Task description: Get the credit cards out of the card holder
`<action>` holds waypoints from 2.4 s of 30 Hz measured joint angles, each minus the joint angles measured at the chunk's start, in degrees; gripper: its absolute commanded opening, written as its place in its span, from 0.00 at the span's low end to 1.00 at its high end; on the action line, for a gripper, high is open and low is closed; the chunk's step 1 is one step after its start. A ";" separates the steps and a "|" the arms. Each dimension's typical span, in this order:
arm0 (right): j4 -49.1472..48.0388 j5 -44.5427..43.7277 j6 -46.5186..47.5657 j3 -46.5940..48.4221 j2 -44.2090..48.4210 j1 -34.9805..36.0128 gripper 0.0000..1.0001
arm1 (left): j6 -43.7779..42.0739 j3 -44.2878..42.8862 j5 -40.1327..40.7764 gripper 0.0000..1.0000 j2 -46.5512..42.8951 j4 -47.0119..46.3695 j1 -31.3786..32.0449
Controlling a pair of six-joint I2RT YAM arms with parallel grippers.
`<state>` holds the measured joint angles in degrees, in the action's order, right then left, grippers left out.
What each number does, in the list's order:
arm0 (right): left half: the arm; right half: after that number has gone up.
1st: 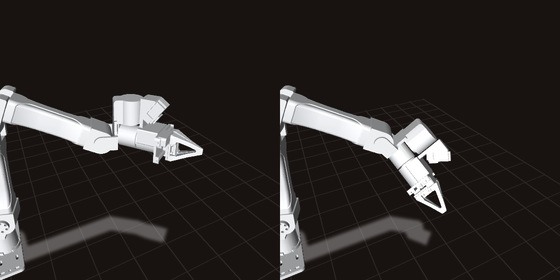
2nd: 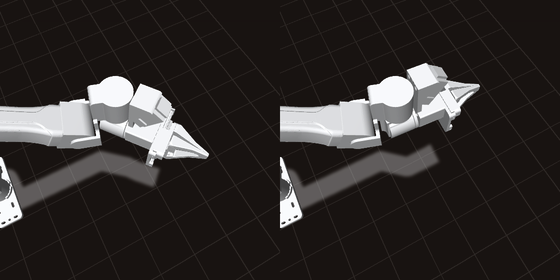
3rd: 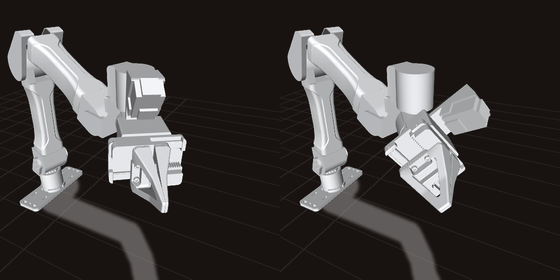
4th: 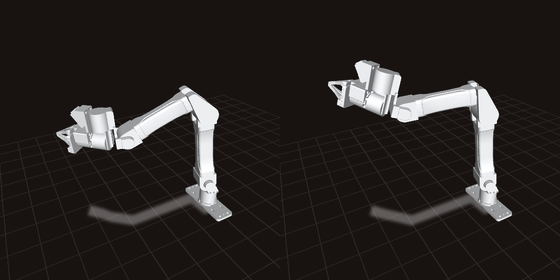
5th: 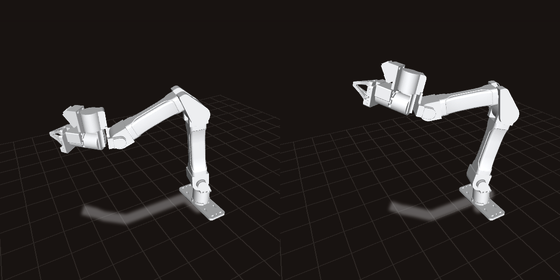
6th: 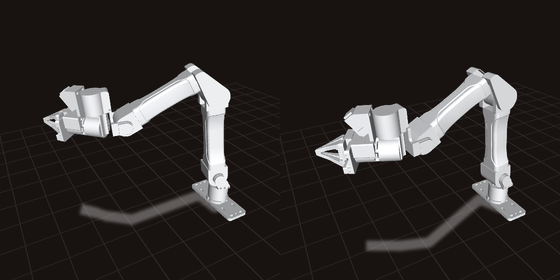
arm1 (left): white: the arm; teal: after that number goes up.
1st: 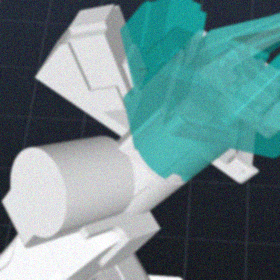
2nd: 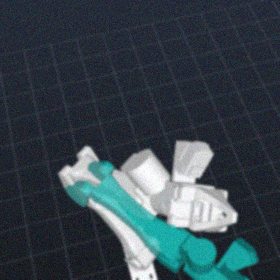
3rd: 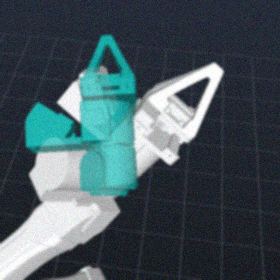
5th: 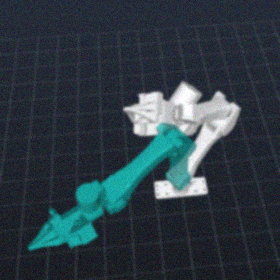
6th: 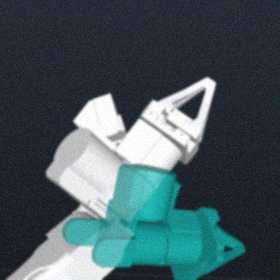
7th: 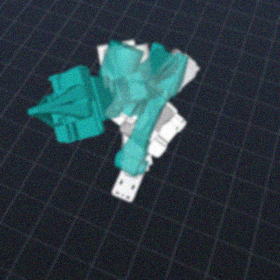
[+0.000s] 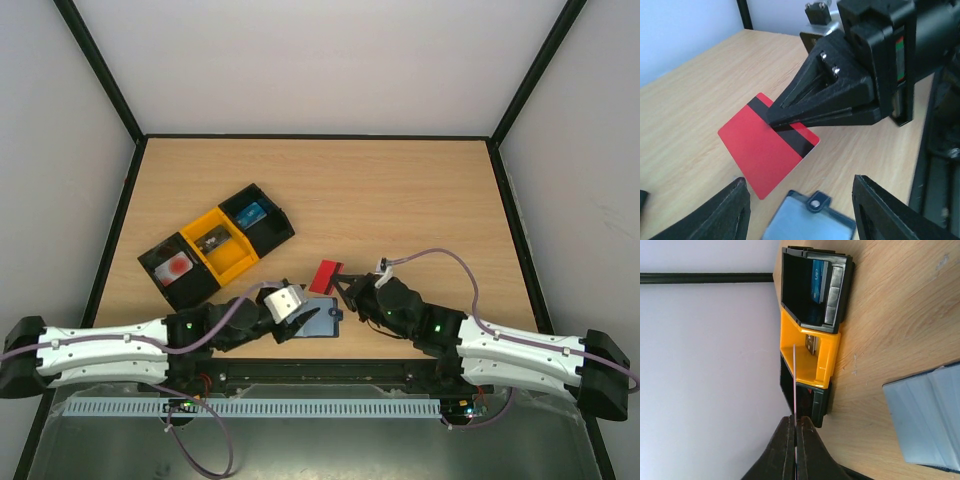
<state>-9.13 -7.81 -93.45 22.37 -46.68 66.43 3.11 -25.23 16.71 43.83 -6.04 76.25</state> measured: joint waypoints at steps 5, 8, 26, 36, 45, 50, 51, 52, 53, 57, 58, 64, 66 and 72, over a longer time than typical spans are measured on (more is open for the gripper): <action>-0.09 1.14 -2.34 0.00 0.09 0.00 0.02 | -7.76 -1.57 7.39 0.57 4.66 0.07 2.93; -0.09 1.68 -3.10 0.00 0.26 0.00 0.02 | -11.65 -2.84 11.69 0.57 6.32 0.13 4.04; -2.43 4.72 -5.86 -2.29 0.98 -0.02 0.02 | -23.82 -3.26 17.59 0.53 12.94 -1.29 6.62; -3.23 5.29 -6.45 -2.67 1.97 -0.04 0.02 | -26.08 -4.00 19.43 0.29 16.17 -1.70 6.75; -3.74 6.38 -6.47 -3.13 1.99 -0.07 0.04 | -27.19 -4.02 20.85 0.03 16.13 -2.14 7.02; -4.92 6.16 -6.47 -5.01 4.15 -0.02 0.42 | -25.40 -3.98 19.78 0.03 14.51 -1.70 6.43; -4.87 5.73 -6.34 -5.60 5.05 -0.04 0.47 | -24.35 -3.96 19.02 0.03 13.64 -1.57 5.81; -4.74 5.18 -6.45 -6.08 5.81 -0.04 0.52 | -23.21 -3.96 18.21 0.03 12.76 -1.40 5.16; -4.46 4.74 -5.95 -6.58 6.71 -0.07 0.57 | -21.81 -3.91 17.05 0.03 11.47 -1.16 4.09; -3.52 3.21 -3.50 -7.28 8.96 -0.07 0.76 | -15.17 -2.75 11.65 0.03 5.09 -0.87 -2.23; -3.41 2.93 -2.49 -7.28 9.16 -0.07 0.79 | -13.29 -2.34 10.21 0.03 3.56 -0.79 -3.96; -3.04 2.21 2.64 -7.28 9.03 -0.07 0.89 | -2.29 -1.66 5.03 0.03 -2.67 1.53 -12.37; -3.08 2.25 3.67 -7.34 8.59 -0.07 0.90 | 1.73 -1.66 2.97 0.03 -4.00 2.49 -16.04; -3.15 2.47 5.84 -8.20 6.10 -0.07 0.94 | 13.07 -2.40 -5.11 0.03 -4.66 7.82 -31.93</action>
<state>-12.27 -5.34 -87.61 14.17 -40.58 66.37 16.19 -27.64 11.60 39.18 1.78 44.31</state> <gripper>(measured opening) 0.924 0.029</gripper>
